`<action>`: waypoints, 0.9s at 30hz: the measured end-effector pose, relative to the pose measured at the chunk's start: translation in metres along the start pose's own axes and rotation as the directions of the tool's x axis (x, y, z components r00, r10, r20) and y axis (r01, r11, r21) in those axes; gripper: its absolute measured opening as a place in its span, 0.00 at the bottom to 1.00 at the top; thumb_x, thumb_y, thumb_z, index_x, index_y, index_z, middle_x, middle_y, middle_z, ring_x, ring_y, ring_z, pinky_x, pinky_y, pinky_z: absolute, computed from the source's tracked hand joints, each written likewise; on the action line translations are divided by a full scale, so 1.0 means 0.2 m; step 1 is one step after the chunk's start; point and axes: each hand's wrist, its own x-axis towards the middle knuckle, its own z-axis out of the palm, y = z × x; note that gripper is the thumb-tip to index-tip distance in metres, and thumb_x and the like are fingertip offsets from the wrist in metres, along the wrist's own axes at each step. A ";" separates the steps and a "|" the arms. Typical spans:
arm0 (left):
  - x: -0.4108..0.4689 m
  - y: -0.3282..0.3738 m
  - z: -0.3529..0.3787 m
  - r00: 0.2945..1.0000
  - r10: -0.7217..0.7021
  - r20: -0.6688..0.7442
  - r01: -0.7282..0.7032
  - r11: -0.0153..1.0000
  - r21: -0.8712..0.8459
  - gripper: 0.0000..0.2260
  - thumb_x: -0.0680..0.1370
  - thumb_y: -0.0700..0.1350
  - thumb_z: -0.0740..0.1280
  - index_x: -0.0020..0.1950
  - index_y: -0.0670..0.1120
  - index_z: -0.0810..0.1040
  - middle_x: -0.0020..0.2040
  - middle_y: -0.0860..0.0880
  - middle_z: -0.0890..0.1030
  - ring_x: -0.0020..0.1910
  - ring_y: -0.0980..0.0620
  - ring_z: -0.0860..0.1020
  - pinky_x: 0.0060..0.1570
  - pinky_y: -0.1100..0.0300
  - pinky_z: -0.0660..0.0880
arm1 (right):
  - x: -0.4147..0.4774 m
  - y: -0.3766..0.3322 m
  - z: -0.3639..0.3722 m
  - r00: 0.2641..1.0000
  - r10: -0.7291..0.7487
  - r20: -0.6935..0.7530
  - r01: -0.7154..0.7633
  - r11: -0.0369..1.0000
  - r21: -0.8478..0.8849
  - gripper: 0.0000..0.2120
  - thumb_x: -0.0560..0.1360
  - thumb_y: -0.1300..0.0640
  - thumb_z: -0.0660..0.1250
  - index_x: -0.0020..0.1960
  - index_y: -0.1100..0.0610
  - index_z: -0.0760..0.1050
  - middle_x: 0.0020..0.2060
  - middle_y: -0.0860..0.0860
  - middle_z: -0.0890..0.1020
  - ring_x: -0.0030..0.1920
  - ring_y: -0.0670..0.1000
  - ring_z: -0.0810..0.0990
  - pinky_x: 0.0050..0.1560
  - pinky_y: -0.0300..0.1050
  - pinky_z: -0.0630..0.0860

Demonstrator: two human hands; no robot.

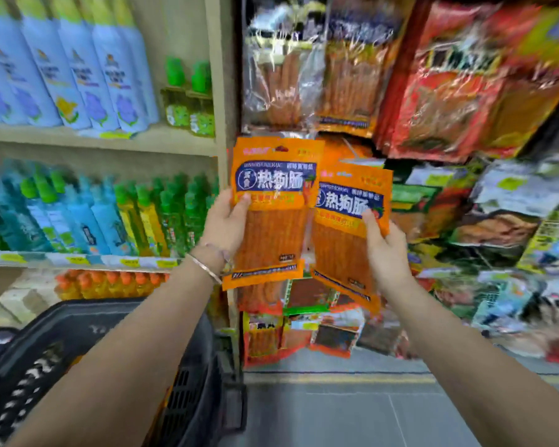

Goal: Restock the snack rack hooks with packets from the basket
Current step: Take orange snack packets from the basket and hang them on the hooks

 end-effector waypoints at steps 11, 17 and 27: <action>0.42 0.46 0.15 0.960 0.109 -0.258 -0.110 0.994 0.011 0.10 0.79 0.52 0.62 0.39 0.51 0.74 0.35 0.60 0.76 0.34 0.68 0.76 0.38 0.74 0.70 | 0.69 -0.49 -0.21 0.986 -0.127 -0.105 0.142 0.980 0.141 0.10 0.76 0.48 0.65 0.39 0.51 0.76 0.32 0.40 0.79 0.29 0.32 0.75 0.29 0.29 0.69; 0.66 0.61 0.23 0.960 0.145 -0.241 -0.169 0.982 -0.085 0.12 0.78 0.54 0.63 0.38 0.51 0.78 0.30 0.64 0.80 0.29 0.69 0.77 0.27 0.73 0.70 | 1.00 -0.72 -0.13 0.998 -0.053 -0.029 0.060 0.935 0.350 0.06 0.74 0.48 0.66 0.42 0.49 0.76 0.34 0.39 0.81 0.40 0.43 0.80 0.41 0.41 0.73; 0.93 0.67 0.36 0.982 0.163 -0.097 -0.181 0.957 -0.226 0.10 0.78 0.54 0.63 0.43 0.51 0.78 0.35 0.57 0.84 0.34 0.59 0.82 0.27 0.69 0.74 | 1.34 -0.81 -0.02 0.994 -0.065 0.084 0.018 0.883 0.469 0.05 0.76 0.51 0.64 0.46 0.52 0.75 0.27 0.44 0.83 0.28 0.44 0.82 0.26 0.36 0.75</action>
